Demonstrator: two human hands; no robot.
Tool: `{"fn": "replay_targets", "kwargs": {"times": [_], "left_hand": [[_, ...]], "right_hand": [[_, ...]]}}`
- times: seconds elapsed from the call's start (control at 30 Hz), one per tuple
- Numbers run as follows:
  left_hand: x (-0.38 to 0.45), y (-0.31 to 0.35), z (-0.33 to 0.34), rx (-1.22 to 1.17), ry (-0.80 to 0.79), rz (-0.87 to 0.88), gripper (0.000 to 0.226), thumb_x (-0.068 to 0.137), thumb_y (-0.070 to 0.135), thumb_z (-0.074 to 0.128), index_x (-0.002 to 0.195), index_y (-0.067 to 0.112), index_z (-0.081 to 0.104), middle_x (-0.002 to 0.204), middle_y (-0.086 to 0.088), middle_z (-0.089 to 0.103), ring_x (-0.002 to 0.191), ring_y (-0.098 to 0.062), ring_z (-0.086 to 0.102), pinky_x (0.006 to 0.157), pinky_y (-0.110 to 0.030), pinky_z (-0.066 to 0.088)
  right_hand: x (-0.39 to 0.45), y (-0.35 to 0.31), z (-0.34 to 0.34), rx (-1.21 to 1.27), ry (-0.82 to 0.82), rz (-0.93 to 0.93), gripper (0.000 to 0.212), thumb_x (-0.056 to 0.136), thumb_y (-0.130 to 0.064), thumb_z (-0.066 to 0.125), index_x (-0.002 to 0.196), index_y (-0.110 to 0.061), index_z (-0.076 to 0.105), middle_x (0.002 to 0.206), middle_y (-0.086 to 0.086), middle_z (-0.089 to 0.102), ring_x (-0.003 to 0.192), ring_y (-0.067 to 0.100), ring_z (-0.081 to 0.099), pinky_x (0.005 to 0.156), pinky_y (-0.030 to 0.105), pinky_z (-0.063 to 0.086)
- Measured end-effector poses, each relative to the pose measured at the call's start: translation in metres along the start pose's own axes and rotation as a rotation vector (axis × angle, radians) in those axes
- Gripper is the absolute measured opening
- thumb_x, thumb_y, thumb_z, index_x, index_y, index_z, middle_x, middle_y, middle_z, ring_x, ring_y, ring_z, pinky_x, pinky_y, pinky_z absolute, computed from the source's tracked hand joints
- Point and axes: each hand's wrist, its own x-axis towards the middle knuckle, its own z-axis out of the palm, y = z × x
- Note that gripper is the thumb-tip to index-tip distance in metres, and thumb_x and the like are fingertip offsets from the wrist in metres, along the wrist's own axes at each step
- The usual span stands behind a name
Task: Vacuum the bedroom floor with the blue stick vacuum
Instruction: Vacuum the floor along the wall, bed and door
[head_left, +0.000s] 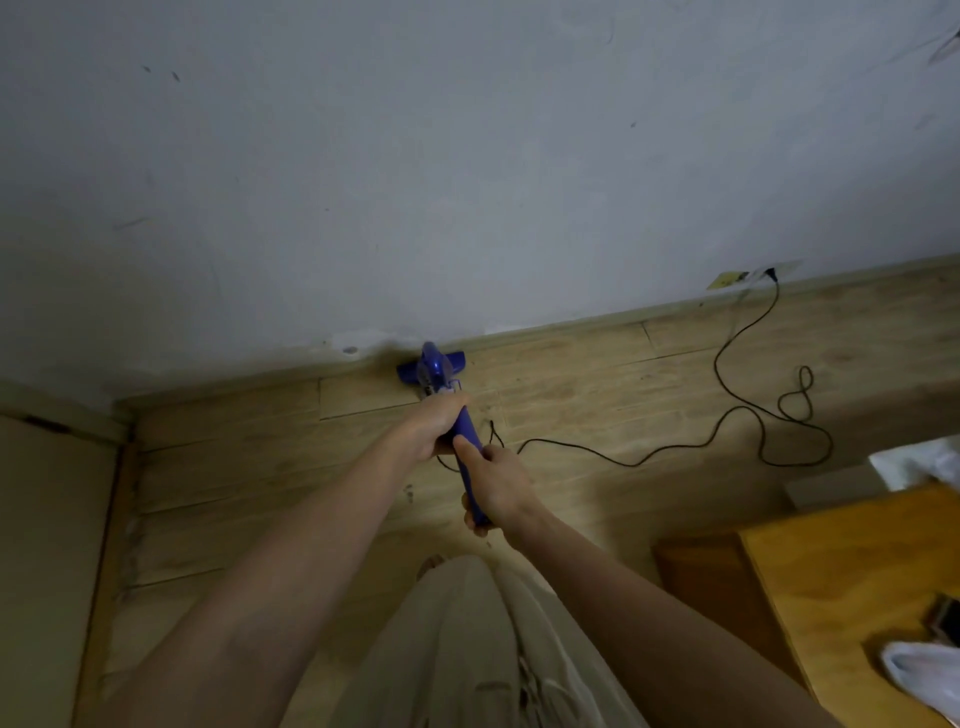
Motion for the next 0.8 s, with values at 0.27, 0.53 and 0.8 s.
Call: {"fn": "replay_targets", "kwargs": {"times": [0.27, 0.53, 0.8], "left_hand": [[0.008, 0.01, -0.011, -0.017, -0.017, -0.007, 0.018, 0.093, 0.026, 0.051, 0.092, 0.008, 0.052, 0.077, -0.011, 0.057, 0.066, -0.023, 0.057, 0.065, -0.035, 0.053], [0.0, 0.012, 0.027, -0.025, -0.022, 0.039, 0.012, 0.093, 0.016, 0.049, 0.083, 0.01, 0.048, 0.074, -0.011, 0.054, 0.065, -0.023, 0.056, 0.063, -0.035, 0.053], [-0.033, -0.011, 0.089, 0.094, -0.157, 0.024, 0.012, 0.093, 0.017, 0.047, 0.083, 0.011, 0.046, 0.072, -0.008, 0.05, 0.06, -0.018, 0.053, 0.056, -0.029, 0.048]], "right_hand": [[0.01, -0.013, 0.0, -0.021, -0.028, -0.013, 0.028, 0.101, -0.042, 0.042, 0.099, -0.016, 0.051, 0.063, 0.006, 0.056, 0.042, 0.016, 0.052, 0.038, 0.021, 0.042], [-0.003, -0.004, -0.033, -0.027, 0.038, -0.028, 0.033, 0.101, -0.041, 0.044, 0.088, -0.011, 0.051, 0.063, 0.006, 0.054, 0.039, 0.012, 0.05, 0.038, 0.021, 0.041], [-0.062, 0.037, -0.075, 0.111, 0.109, -0.052, 0.036, 0.101, -0.034, 0.045, 0.094, -0.001, 0.057, 0.059, 0.007, 0.053, 0.04, 0.014, 0.049, 0.038, 0.025, 0.04]]}}
